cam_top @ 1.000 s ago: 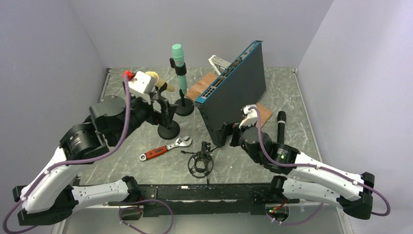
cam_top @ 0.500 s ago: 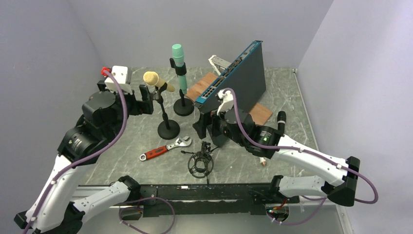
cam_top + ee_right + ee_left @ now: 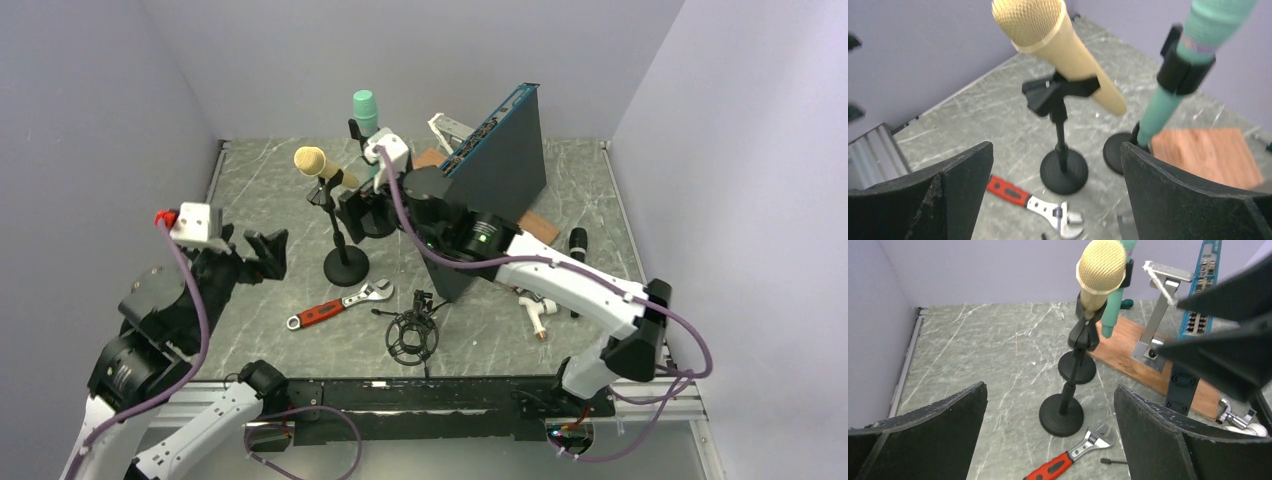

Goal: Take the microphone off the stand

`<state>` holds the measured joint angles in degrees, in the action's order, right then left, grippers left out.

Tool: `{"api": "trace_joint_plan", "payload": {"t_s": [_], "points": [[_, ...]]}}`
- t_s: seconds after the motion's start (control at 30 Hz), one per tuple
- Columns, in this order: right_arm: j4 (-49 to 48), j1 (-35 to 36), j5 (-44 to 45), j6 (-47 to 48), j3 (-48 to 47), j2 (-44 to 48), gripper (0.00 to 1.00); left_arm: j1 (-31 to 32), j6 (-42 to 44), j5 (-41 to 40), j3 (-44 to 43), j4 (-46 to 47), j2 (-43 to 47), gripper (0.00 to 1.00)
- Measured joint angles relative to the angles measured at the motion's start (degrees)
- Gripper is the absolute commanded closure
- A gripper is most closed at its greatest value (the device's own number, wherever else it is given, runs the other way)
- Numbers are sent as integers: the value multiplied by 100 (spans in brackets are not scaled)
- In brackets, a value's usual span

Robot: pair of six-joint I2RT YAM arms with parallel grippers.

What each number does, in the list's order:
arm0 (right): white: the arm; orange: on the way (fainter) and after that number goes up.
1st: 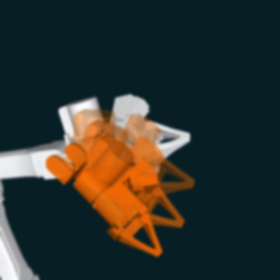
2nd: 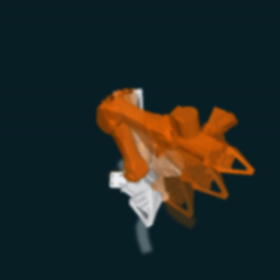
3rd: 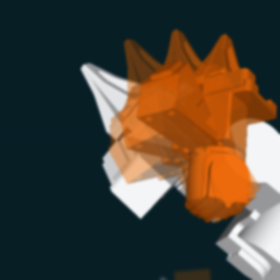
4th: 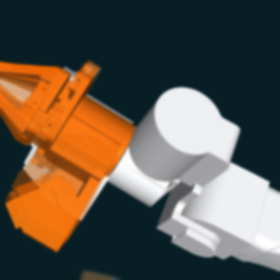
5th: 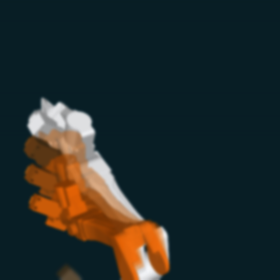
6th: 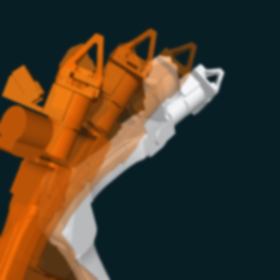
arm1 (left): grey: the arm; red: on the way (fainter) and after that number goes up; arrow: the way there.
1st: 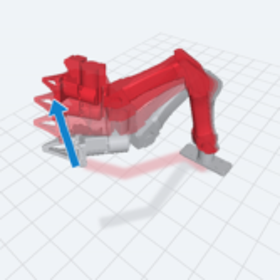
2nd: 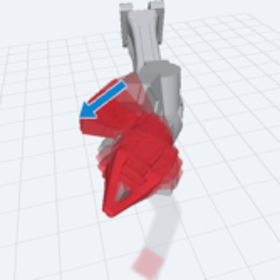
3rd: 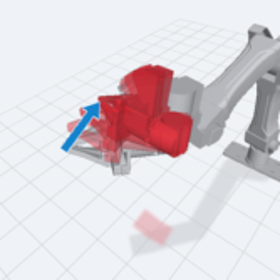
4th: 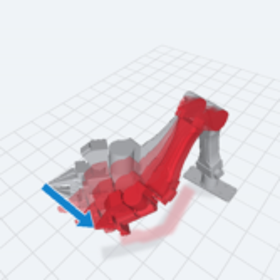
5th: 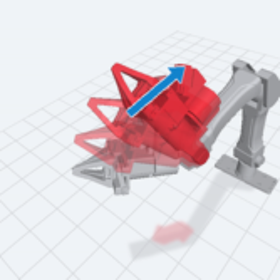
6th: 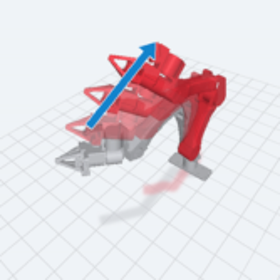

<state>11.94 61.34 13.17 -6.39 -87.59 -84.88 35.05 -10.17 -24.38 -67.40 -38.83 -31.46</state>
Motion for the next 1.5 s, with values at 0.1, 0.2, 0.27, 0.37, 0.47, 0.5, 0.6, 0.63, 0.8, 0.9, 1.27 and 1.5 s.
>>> {"api": "trace_joint_plan", "payload": {"t_s": [0.1,0.2,0.27,0.37,0.47,0.5,0.6,0.63,0.8,0.9,1.27,1.5], "points": [[-166,-2,-52,461,-579,-542,0,-2,-2,-70,391,-157,553,1],[-295,-2,-70,839,-1069,-1036,0,-4,-2,-76,737,-299,949,0],[-372,-2,-72,1049,-1344,-1338,0,-4,-7,-46,922,-339,1123,1],[-391,-2,-42,1316,-1860,-1838,6,-4,-28,-39,1128,-345,1215,1],[-382,-2,4,1556,-2446,-2367,9,-4,-96,-48,1305,-337,1143,1],[-385,-2,17,1631,-2546,-2479,10,-7,-109,-50,1335,-330,1102,1],[-380,-2,114,1818,-2658,-2673,15,-9,-136,-101,1537,-101,920,1],[-380,-2,164,1871,-2715,-2743,17,-9,-144,-114,1622,-22,857,1],[-337,-4,286,2072,-2918,-2898,34,-9,-151,-129,2006,468,680,1],[-389,-4,308,2151,-2935,-2896,54,-9,-98,-87,2267,953,678,1],[-444,-20,304,2293,-2935,-2896,96,-9,573,282,3182,3405,254,6],[-442,-20,234,2271,-2935,-2892,100,-109,960,619,3451,4924,-94,15]]}}
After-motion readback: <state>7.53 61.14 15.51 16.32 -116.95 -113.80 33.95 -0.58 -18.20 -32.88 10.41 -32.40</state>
